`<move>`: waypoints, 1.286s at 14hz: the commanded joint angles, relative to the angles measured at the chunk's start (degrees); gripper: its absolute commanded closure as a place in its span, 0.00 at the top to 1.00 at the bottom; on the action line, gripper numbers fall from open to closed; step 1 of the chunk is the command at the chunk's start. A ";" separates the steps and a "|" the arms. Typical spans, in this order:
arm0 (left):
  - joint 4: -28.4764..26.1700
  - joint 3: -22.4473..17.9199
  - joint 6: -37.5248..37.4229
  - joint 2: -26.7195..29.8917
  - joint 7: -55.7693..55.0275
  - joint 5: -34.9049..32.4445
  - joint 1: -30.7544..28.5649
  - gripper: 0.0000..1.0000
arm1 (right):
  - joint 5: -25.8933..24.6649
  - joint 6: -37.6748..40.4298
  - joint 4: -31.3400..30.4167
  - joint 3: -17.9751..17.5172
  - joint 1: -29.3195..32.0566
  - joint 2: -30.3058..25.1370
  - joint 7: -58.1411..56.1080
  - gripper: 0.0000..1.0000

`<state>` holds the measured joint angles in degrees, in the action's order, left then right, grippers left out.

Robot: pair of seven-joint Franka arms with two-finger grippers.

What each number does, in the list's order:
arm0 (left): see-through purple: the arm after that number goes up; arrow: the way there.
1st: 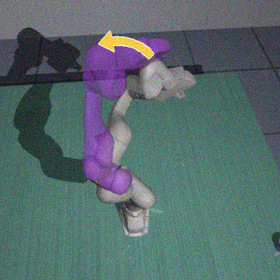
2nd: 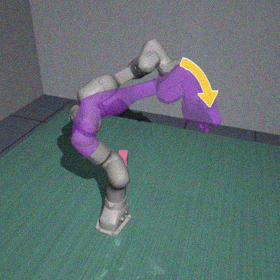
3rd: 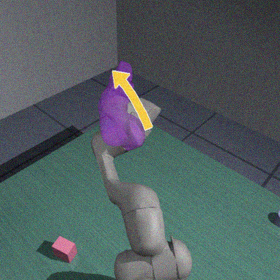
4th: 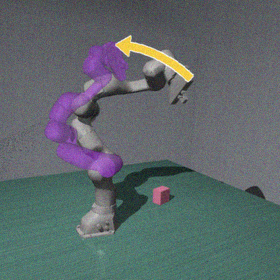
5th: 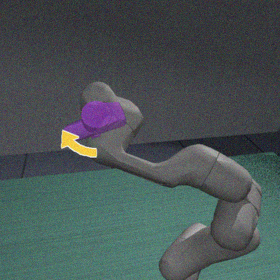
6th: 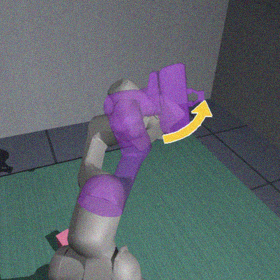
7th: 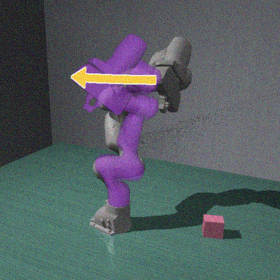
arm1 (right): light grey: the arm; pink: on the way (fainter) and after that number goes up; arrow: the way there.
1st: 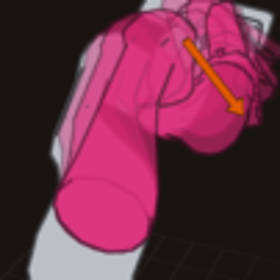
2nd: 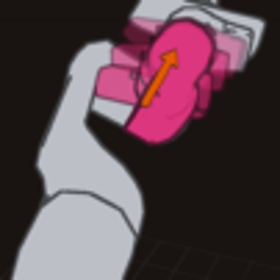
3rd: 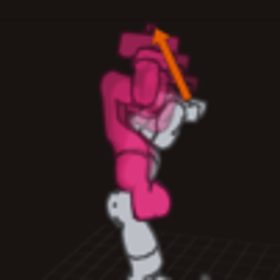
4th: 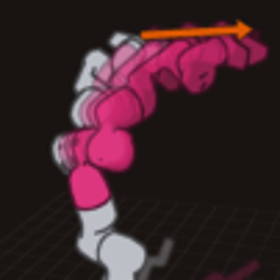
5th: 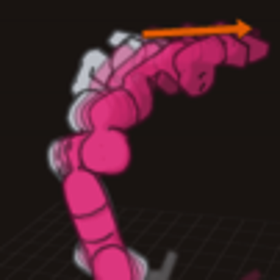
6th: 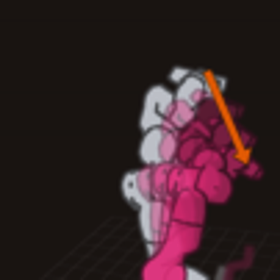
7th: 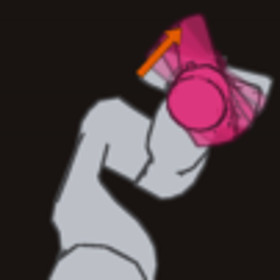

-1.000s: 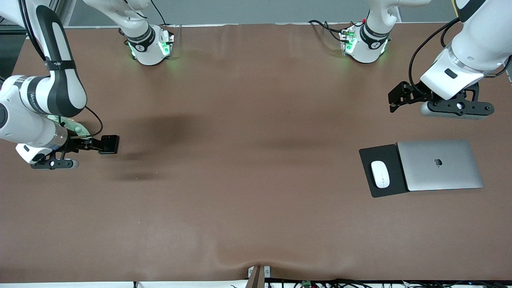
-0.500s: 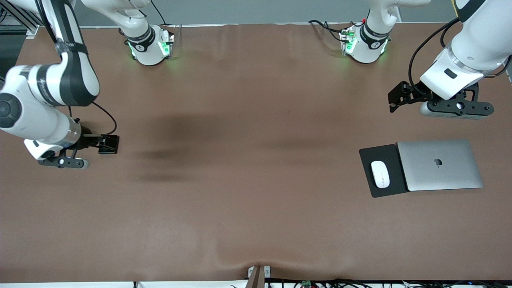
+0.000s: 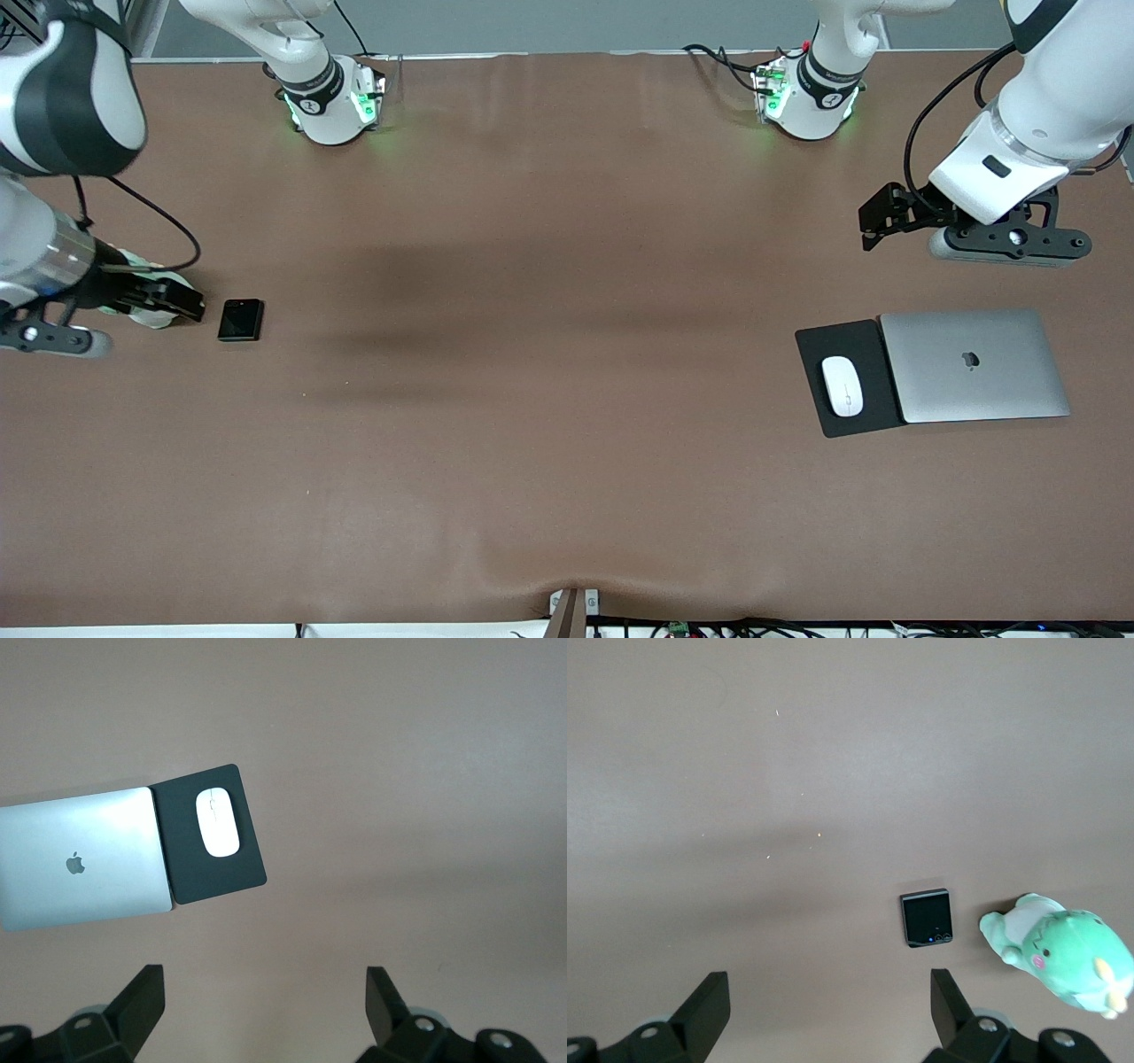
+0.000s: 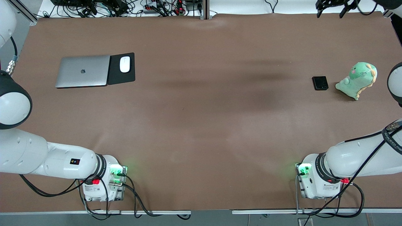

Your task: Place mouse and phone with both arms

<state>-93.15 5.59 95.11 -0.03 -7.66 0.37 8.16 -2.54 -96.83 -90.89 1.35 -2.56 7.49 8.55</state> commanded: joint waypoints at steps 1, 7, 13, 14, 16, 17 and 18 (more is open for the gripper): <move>0.69 -0.05 -0.28 -0.23 1.51 -1.07 -0.16 1.00 | -0.19 4.70 2.54 -0.12 0.45 -2.65 0.50 1.00; 0.69 -0.05 -0.19 -0.14 1.51 -1.07 -0.16 1.00 | 2.89 13.41 7.57 0.67 2.39 -5.73 -2.55 1.00; 0.60 -0.05 0.16 -0.14 1.60 -0.37 -0.25 1.00 | 3.33 9.47 4.50 0.50 6.17 -5.91 -9.08 1.00; 0.51 -0.05 0.33 -0.06 1.60 -0.37 -0.25 1.00 | 3.42 8.77 3.10 0.50 6.17 -6.52 -9.43 1.00; 0.34 -0.05 0.33 -0.06 1.60 -0.37 -0.25 1.00 | 3.42 5.09 -2.33 0.50 6.86 -9.58 -9.87 1.00; 0.34 -0.05 0.33 -0.06 1.60 -0.37 -0.42 1.00 | 3.50 2.81 -5.15 0.50 7.74 -11.08 -11.79 1.00; 0.42 -0.05 0.33 0.03 1.77 -0.37 -1.12 1.00 | 3.59 2.61 -5.61 0.50 7.66 -11.53 -12.42 1.00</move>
<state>-93.13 5.54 95.32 -0.05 -7.66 0.37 8.01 -0.01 -91.90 -90.97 2.32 3.68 0.47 -1.49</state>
